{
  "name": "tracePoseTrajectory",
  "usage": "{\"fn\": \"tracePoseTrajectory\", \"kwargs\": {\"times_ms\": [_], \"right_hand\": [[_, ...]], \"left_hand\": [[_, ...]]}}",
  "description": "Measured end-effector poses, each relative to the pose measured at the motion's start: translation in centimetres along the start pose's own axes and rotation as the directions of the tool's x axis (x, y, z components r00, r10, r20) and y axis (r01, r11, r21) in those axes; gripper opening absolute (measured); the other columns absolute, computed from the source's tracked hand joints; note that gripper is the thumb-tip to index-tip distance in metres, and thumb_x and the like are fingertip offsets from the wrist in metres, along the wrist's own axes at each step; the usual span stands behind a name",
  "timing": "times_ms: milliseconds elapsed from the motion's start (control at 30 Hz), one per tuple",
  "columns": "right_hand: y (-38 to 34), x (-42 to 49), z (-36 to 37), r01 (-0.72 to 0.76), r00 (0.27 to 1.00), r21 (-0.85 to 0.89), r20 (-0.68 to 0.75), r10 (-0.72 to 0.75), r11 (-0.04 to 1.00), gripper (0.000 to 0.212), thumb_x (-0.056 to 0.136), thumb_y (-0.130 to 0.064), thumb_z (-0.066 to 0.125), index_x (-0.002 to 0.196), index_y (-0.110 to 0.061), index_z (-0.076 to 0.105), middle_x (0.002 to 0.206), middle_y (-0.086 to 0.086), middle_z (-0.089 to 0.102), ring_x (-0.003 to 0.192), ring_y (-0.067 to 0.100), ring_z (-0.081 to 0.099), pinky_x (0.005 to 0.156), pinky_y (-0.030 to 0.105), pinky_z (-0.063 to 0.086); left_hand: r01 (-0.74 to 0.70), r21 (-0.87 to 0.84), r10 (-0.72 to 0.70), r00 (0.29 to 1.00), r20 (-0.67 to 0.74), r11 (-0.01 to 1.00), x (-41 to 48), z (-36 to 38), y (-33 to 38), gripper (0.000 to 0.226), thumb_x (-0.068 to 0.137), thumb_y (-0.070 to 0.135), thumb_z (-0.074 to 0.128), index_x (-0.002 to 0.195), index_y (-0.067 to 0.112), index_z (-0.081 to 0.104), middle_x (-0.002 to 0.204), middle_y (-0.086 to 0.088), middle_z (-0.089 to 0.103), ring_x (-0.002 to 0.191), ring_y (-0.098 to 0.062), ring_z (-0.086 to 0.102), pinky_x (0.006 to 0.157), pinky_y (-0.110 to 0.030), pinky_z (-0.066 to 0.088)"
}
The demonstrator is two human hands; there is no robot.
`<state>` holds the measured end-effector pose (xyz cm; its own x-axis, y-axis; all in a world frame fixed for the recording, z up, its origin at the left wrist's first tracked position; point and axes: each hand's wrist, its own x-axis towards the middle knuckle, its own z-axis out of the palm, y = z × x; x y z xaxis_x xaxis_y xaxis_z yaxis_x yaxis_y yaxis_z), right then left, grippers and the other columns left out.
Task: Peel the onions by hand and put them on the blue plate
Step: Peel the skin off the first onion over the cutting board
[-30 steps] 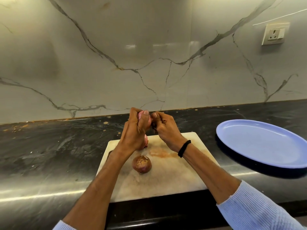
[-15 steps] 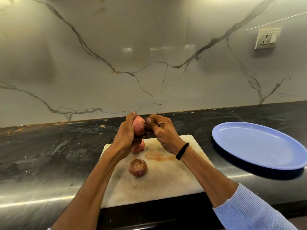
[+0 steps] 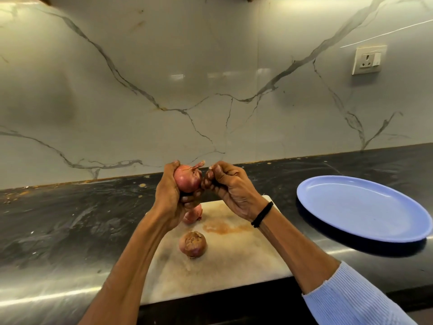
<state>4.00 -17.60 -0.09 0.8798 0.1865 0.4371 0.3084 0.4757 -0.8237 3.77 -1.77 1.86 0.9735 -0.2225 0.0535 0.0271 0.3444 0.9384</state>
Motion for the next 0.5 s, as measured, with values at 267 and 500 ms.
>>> {"fn": "tracePoseTrajectory", "kwargs": {"times_ms": [267, 500], "right_hand": [[-0.4, 0.1, -1.0, -0.015, 0.992, -0.217, -0.127, -0.013, 0.976, 0.008, 0.097, -0.006, 0.06, 0.093, -0.004, 0.066, 0.079, 0.005, 0.066, 0.076, 0.016, 0.065, 0.068, 0.026, 0.053], [-0.6, 0.2, -1.2, 0.047, 0.997, -0.384, -0.035, -0.066, 0.922, 0.024, 0.088, -0.002, 0.071, 0.113, -0.005, 0.07, 0.104, 0.006, 0.071, 0.099, 0.017, 0.066, 0.085, 0.032, 0.056]], "left_hand": [[-0.013, 0.029, 0.013, 1.0, 0.006, 0.999, -0.1, -0.1, 0.3, 0.063, 0.101, 0.057, 0.03, 0.099, 0.001, 0.058, 0.06, -0.011, 0.049, 0.039, -0.012, 0.028, 0.038, -0.022, 0.025], [-0.038, 0.091, 0.042, 0.998, -0.049, 0.995, -0.2, -0.1, 0.1, 0.063, 0.1, 0.058, 0.032, 0.099, 0.002, 0.06, 0.062, -0.013, 0.052, 0.044, -0.015, 0.03, 0.042, -0.023, 0.026]]}}
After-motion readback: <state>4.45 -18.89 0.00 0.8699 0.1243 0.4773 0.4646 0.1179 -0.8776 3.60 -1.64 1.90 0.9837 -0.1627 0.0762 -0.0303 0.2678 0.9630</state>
